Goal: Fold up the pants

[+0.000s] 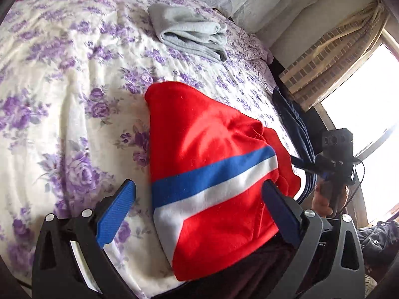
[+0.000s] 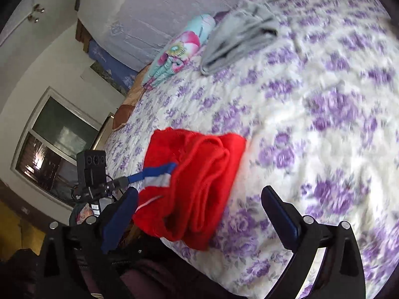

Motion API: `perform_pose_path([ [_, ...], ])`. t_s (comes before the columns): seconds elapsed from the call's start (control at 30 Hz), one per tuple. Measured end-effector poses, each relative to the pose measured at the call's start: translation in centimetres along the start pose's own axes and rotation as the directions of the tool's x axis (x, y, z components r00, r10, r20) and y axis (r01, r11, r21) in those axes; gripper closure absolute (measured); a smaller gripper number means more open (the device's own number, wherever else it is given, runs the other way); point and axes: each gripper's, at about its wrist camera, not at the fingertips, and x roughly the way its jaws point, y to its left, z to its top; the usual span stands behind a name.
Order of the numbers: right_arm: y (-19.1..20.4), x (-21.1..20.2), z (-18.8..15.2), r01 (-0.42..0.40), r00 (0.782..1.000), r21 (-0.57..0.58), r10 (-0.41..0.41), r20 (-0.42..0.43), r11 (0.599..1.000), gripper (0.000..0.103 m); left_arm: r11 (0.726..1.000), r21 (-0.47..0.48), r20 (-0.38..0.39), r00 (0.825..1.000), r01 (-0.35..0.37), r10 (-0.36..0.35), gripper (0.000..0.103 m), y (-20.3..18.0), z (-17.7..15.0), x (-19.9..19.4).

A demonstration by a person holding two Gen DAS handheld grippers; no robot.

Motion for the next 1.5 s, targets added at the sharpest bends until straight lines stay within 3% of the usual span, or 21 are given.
perform_pose_path([
  [0.1, -0.1, 3.3, -0.6, -0.025, 0.998, -0.008, 0.024, -0.066, 1.000, 0.003, 0.999, 0.042, -0.020, 1.000, -0.008, 0.009, 0.005, -0.8, 0.2, 1.9],
  [0.2, 1.1, 5.5, 0.0, -0.019, 0.997, -0.053, 0.015, -0.078, 0.998, 0.003, 0.994, 0.101, -0.030, 0.998, -0.043, 0.047, 0.005, -2.1, 0.5, 3.2],
  [0.3, 2.7, 7.6, 0.8, -0.082, 0.989, -0.086, 0.070, -0.127, 0.993, 0.003, 0.991, 0.120, -0.032, 0.997, -0.061, 0.065, 0.005, -2.7, 0.7, 3.5],
  [0.37, 3.5, 8.9, 0.8, -0.008, 0.993, -0.136, -0.008, -0.118, 0.991, 0.023, 0.988, 0.131, -0.036, 0.996, -0.077, 0.082, 0.005, -2.9, 0.7, 4.1],
  [0.4, 3.7, 9.2, 0.7, 0.013, 0.993, -0.153, -0.030, -0.113, 0.988, 0.039, 0.986, 0.140, -0.039, 0.995, -0.085, 0.091, 0.005, -2.8, 0.7, 4.4],
  [0.43, 3.7, 9.0, 0.6, -0.007, 0.994, -0.147, -0.009, -0.109, 0.989, 0.051, 0.984, 0.153, -0.037, 0.994, -0.092, 0.099, 0.005, -2.8, 0.6, 4.6],
  [0.53, 3.4, 7.3, 0.6, -0.083, 0.994, -0.115, 0.075, -0.073, 0.990, 0.065, 0.991, 0.123, -0.029, 0.998, -0.058, 0.062, 0.005, -2.9, 0.7, 4.1],
  [0.63, 4.2, 4.2, 0.5, -0.111, 0.994, -0.145, 0.110, -0.016, 0.983, 0.067, 0.995, 0.097, -0.057, 0.998, 0.030, -0.025, 0.005, -4.0, 0.9, 3.8],
  [0.77, 4.1, 1.3, 1.5, -0.054, 0.998, -0.173, 0.056, 0.007, 0.983, 0.066, 0.985, 0.171, -0.102, 0.994, -0.008, 0.026, 0.005, -6.0, 0.7, 5.8],
  [0.8, 3.1, 1.7, 1.8, -0.046, 0.999, -0.143, 0.043, -0.024, 0.989, 0.065, 0.985, 0.169, -0.108, 0.993, -0.018, 0.037, 0.005, -5.6, 0.8, 6.5],
  [0.9, -1.1, 4.0, 1.1, -0.084, 0.992, -0.011, 0.083, -0.095, 0.996, 0.064, 0.994, 0.104, -0.092, 0.995, 0.046, -0.036, 0.005, -4.2, 1.5, 6.8],
  [0.97, -2.3, 4.9, 0.3, -0.129, 0.988, 0.025, 0.131, -0.087, 0.991, 0.064, 0.995, 0.084, -0.101, 0.993, 0.062, -0.054, 0.005, -4.3, 1.8, 7.2],
  [1.13, -2.4, 4.2, 0.3, -0.171, 0.984, 0.019, 0.172, -0.054, 0.985, 0.065, 0.982, 0.185, -0.089, 0.996, 0.030, -0.013, 0.006, -8.0, 1.3, 7.2],
  [1.27, -2.9, 3.2, -0.1, -0.177, 0.983, 0.015, 0.178, -0.052, 0.984, 0.065, 0.982, 0.125, -0.055, 0.990, 0.139, -0.132, 0.014, -7.9, 1.6, 5.7],
  [1.4, -3.1, 2.9, -0.3, -0.186, 0.981, 0.035, 0.188, -0.050, 0.982, 0.065, 0.994, 0.073, -0.107, 0.992, 0.077, -0.069, 0.024, -7.2, 1.4, 7.9],
  [1.5, -1.3, 1.9, 0.8, -0.201, 0.979, 0.000, 0.201, -0.033, 0.980, 0.065, 0.993, 0.039, -0.082, 0.990, 0.116, -0.112, 0.026, -7.8, 2.5, 6.7],
])
